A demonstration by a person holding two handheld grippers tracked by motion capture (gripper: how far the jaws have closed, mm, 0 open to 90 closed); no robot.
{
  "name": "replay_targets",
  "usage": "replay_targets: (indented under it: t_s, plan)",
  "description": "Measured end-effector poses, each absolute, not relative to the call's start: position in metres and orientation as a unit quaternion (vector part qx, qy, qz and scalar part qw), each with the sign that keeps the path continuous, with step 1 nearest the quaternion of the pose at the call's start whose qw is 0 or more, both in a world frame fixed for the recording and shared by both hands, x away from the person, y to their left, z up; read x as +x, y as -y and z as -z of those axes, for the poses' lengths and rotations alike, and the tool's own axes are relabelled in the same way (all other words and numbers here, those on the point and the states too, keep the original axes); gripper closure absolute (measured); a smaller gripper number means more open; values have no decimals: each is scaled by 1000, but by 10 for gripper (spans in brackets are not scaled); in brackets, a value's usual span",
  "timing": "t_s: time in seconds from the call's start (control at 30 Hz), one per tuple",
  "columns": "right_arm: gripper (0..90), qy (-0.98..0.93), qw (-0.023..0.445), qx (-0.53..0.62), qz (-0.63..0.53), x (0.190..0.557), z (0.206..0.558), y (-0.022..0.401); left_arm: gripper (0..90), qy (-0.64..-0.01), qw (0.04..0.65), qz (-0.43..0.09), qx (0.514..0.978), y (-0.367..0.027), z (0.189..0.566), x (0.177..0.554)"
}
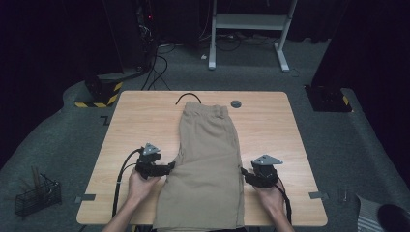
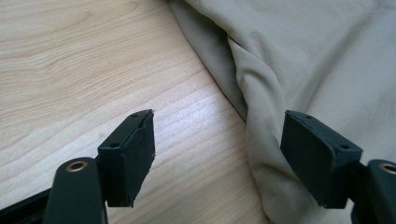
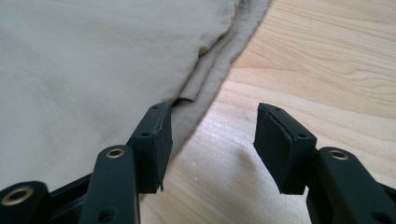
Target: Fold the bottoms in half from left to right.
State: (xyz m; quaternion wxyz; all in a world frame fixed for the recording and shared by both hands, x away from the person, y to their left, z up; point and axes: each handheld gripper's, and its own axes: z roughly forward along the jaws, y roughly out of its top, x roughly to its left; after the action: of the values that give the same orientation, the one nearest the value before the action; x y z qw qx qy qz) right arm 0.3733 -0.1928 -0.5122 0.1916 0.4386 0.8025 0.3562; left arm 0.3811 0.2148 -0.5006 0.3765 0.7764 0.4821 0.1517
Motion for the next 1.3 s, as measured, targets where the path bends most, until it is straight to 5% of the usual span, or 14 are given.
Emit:
replay_targets:
  t_s: [1.3]
  plan:
    - [490, -793, 182, 433, -387, 385, 510, 183, 276, -504, 380, -131, 764, -217, 502, 400]
